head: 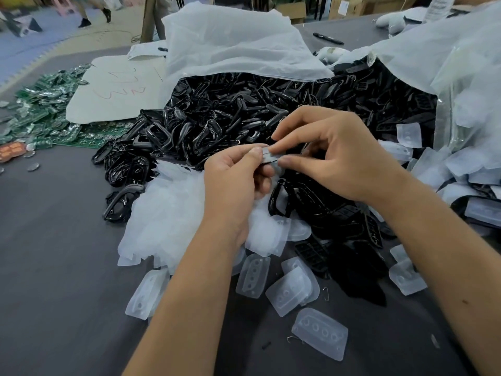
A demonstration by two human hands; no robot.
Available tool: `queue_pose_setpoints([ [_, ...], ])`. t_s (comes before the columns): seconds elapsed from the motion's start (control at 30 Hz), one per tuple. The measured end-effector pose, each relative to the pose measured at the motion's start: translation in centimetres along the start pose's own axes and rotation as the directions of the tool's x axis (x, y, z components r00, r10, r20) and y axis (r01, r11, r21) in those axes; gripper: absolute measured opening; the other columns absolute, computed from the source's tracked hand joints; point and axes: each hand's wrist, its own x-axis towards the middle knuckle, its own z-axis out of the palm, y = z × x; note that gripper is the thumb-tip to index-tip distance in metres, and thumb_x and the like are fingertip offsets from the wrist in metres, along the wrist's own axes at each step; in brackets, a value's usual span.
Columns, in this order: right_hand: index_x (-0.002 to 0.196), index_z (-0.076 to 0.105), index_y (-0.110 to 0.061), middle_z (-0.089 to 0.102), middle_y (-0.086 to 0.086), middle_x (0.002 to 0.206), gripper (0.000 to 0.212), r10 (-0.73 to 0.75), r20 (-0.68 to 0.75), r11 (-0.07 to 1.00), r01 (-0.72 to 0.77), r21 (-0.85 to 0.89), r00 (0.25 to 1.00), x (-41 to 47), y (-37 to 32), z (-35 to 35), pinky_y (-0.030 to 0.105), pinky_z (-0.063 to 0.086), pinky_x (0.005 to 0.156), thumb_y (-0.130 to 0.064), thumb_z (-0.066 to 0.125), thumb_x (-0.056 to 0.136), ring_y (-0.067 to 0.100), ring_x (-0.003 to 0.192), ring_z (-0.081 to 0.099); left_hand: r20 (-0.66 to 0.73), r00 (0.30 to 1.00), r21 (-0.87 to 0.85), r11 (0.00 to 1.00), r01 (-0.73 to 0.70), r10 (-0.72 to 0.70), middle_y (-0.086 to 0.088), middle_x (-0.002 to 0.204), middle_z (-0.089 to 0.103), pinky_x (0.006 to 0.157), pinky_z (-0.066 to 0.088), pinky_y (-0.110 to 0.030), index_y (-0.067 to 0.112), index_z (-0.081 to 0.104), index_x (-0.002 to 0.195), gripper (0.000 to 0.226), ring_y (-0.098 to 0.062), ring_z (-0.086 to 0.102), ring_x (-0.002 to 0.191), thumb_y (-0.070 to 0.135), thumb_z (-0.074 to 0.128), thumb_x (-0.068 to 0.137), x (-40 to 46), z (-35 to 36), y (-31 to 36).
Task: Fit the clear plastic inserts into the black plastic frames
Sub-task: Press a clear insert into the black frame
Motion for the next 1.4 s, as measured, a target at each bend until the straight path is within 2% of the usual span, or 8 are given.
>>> queue_pose_setpoints([
  [0.13, 0.095, 0.083, -0.014, 0.074, -0.005, 0.095, 0.005, -0.042, -0.098, 0.999, 0.042, -0.003, 0.994, 0.2, -0.2, 0.6, 0.017, 0.047, 0.070, -0.012, 0.080, 0.091, 0.006, 0.087, 0.067, 0.032, 0.999, -0.057, 0.998, 0.017, -0.015, -0.005, 0.061, 0.066, 0.042, 0.036, -0.015, 0.007, 0.074, 0.088, 0.041, -0.009, 0.052, 0.047, 0.031, 0.050, 0.111, 0.0, -0.1, 0.4],
  [0.2, 0.090, 0.082, -0.018, 0.076, -0.006, 0.084, 0.006, 0.090, -0.184, 0.986, -0.062, 0.156, 0.979, 0.4, -0.4, 1.2, 0.013, 0.047, 0.071, -0.014, 0.078, 0.092, 0.002, 0.077, 0.067, 0.035, 0.999, -0.113, 0.993, 0.018, -0.015, -0.005, 0.062, 0.065, 0.041, 0.039, -0.017, 0.006, 0.071, 0.089, 0.050, -0.011, 0.053, 0.046, 0.041, 0.044, 0.111, 0.0, 0.0, 0.6],
  [0.3, 0.086, 0.082, -0.016, 0.076, 0.006, 0.079, 0.009, 0.444, -0.139, 0.765, -0.294, 0.573, 0.885, 0.6, -0.9, 2.0, 0.027, 0.055, 0.068, -0.014, 0.077, 0.093, 0.015, 0.073, 0.067, 0.037, 0.999, -0.119, 0.993, -0.009, 0.014, -0.004, 0.065, 0.066, 0.045, 0.043, -0.017, 0.007, 0.067, 0.093, 0.033, -0.011, 0.057, 0.051, 0.029, 0.051, 0.110, 0.0, -0.1, 0.5],
  [0.4, 0.083, 0.081, -0.011, 0.074, 0.005, 0.075, 0.010, 0.568, 0.015, 0.547, -0.390, 0.741, 0.823, 0.6, -1.2, 1.9, 0.025, 0.056, 0.062, -0.011, 0.075, 0.092, 0.014, 0.068, 0.068, 0.018, 0.999, -0.060, 0.997, -0.046, 0.047, 0.000, 0.067, 0.064, 0.048, 0.045, -0.018, 0.011, 0.068, 0.088, 0.024, -0.011, 0.058, 0.054, 0.019, 0.057, 0.108, 0.0, -0.1, 0.2],
  [0.83, 0.092, 0.080, -0.007, 0.079, 0.010, 0.092, 0.009, 0.532, 0.131, 0.490, -0.430, 0.758, 0.837, 0.4, -1.1, 1.0, 0.031, 0.064, 0.079, -0.002, 0.073, 0.090, 0.020, 0.084, 0.075, 0.001, 0.998, -0.171, 0.983, -0.068, 0.069, -0.005, 0.077, 0.074, 0.063, 0.056, -0.019, 0.004, 0.073, 0.092, 0.015, -0.010, 0.069, 0.065, 0.008, 0.062, 0.102, 0.1, 0.1, 0.0],
  [1.1, 0.095, 0.083, -0.008, 0.079, 0.013, 0.100, 0.026, 0.407, 0.233, 0.393, -0.400, 0.828, 0.883, 0.1, 0.0, 0.0, 0.025, 0.060, 0.075, -0.001, 0.077, 0.071, 0.021, 0.090, 0.077, 0.135, 0.990, -0.232, 0.973, 0.005, 0.028, -0.008, 0.083, 0.074, 0.070, 0.060, -0.025, 0.001, 0.070, 0.100, 0.014, -0.014, 0.069, 0.074, 0.007, 0.058, 0.103, 0.1, -0.2, 0.0],
  [1.23, 0.099, 0.082, -0.008, 0.079, 0.013, 0.099, 0.029, 0.385, 0.225, 0.409, -0.385, 0.828, 0.895, 0.0, 0.4, -0.2, 0.025, 0.060, 0.075, -0.001, 0.076, 0.071, 0.020, 0.088, 0.077, 0.143, 0.990, -0.239, 0.971, 0.021, 0.014, -0.011, 0.095, 0.076, 0.090, 0.063, -0.036, 0.002, 0.071, 0.108, 0.014, -0.020, 0.073, 0.089, 0.007, 0.061, 0.100, 0.1, -0.3, 0.0],
  [1.4, 0.104, 0.078, -0.007, 0.080, 0.012, 0.097, 0.033, 0.382, 0.208, 0.482, -0.386, 0.787, 0.900, -0.1, 0.2, -0.5, 0.026, 0.061, 0.076, -0.003, 0.077, 0.072, 0.021, 0.090, 0.078, 0.139, 0.990, -0.277, 0.958, 0.071, -0.033, -0.010, 0.094, 0.076, 0.084, 0.063, -0.031, 0.001, 0.072, 0.108, 0.014, -0.015, 0.072, 0.081, 0.003, 0.062, 0.100, 0.1, -0.4, 0.1],
])
